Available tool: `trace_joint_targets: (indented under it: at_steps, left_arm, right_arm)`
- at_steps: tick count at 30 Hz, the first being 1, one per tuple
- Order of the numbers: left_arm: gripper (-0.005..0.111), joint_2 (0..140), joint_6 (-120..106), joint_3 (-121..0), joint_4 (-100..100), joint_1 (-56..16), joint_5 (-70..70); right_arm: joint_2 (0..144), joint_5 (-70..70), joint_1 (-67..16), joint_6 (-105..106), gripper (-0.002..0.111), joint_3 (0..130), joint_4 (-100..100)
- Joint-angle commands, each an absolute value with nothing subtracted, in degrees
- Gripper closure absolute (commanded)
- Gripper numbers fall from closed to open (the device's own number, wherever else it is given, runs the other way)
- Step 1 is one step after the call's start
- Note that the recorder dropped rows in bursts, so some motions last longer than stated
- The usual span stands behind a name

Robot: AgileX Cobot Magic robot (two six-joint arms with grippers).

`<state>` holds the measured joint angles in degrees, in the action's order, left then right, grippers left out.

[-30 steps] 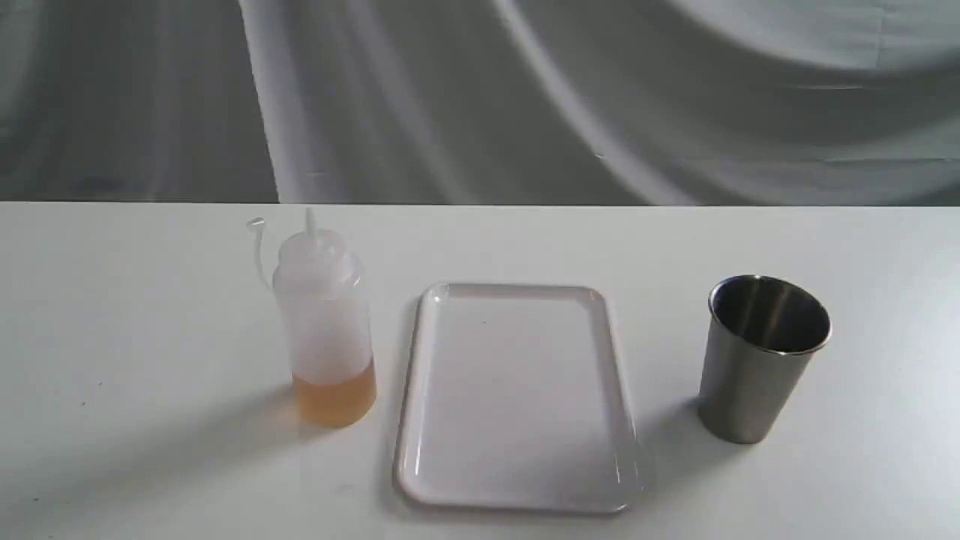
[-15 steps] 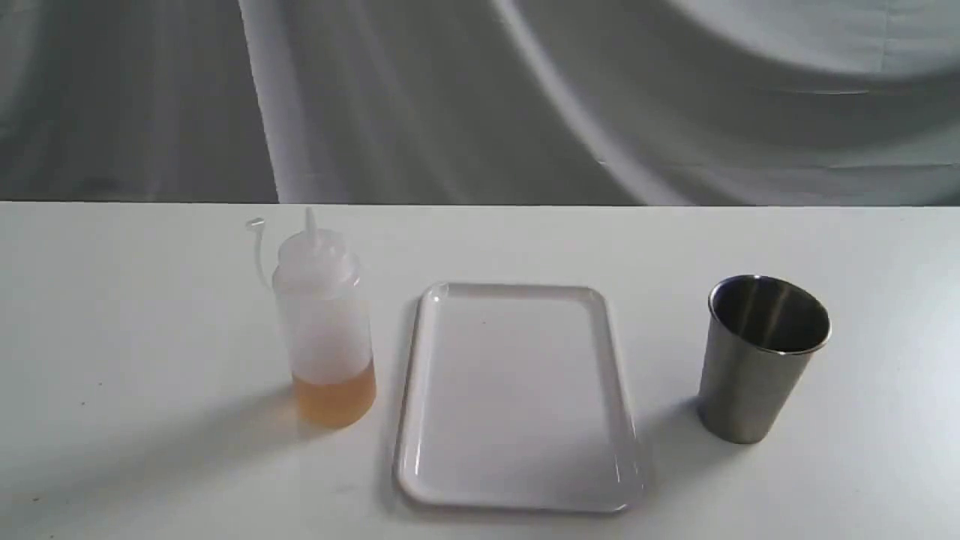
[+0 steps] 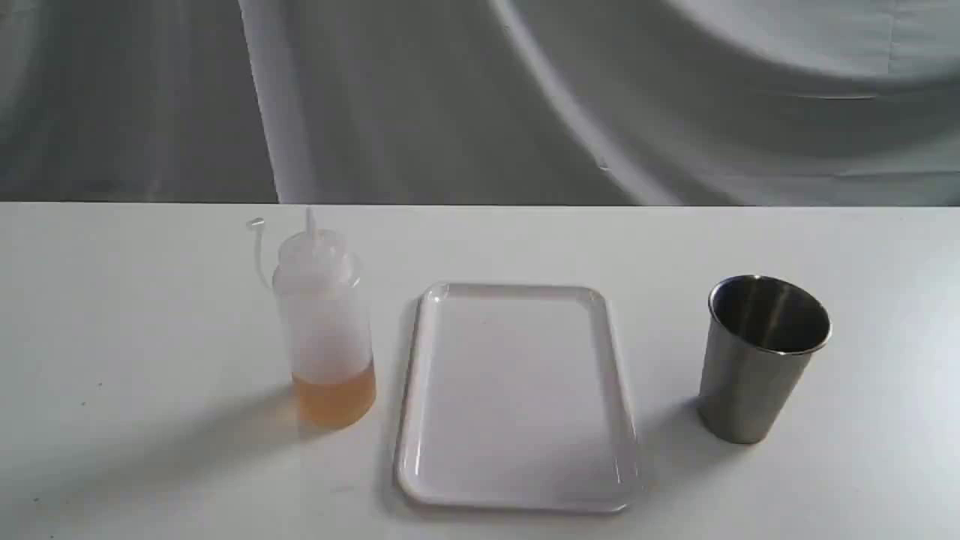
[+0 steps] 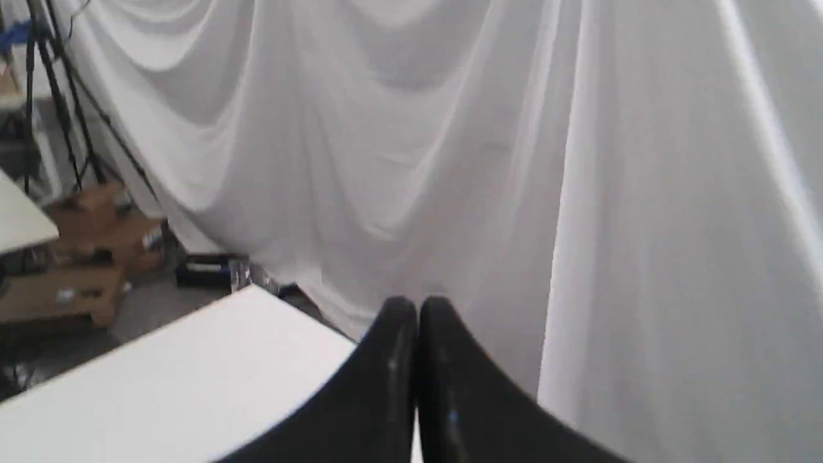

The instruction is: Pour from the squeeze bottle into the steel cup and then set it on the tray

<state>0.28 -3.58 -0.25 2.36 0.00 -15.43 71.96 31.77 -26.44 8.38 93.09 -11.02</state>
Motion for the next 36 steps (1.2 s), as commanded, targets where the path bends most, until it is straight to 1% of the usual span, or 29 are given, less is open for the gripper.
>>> trace_joint_targets:
  at_steps: [1,6,12,19,24,36]
  left_arm:
    - [0.098,0.0,-3.5,0.0,2.5,-0.2,-15.0]
    - [0.098,0.0,-3.5,0.0,2.5,-0.2,-15.0]
    - [0.098,0.0,-3.5,0.0,2.5,-0.2,-15.0]
    - [0.098,0.0,-3.5,0.0,2.5,-0.2,-15.0]
    - [0.098,0.0,-3.5,0.0,2.5,-0.2,-15.0]
    - [0.098,0.0,-3.5,0.0,2.5,-0.2,-15.0]
  right_arm:
    - [75.7,29.3,-31.4,7.0,0.108,92.4,-3.6]
    - [79.6,20.0,-35.7,2.4,0.108,87.4,-3.4]
    - [80.3,0.5,-39.5,2.0,0.108,74.3,-3.4]
    - [81.4,-15.7,-42.2,2.6,0.108,60.3,-6.5]
    - [84.8,-21.7,-42.6,2.6,0.108,53.8,-10.1]
    - [94.0,-39.6,-46.2,9.2,0.108,44.8,-10.3]
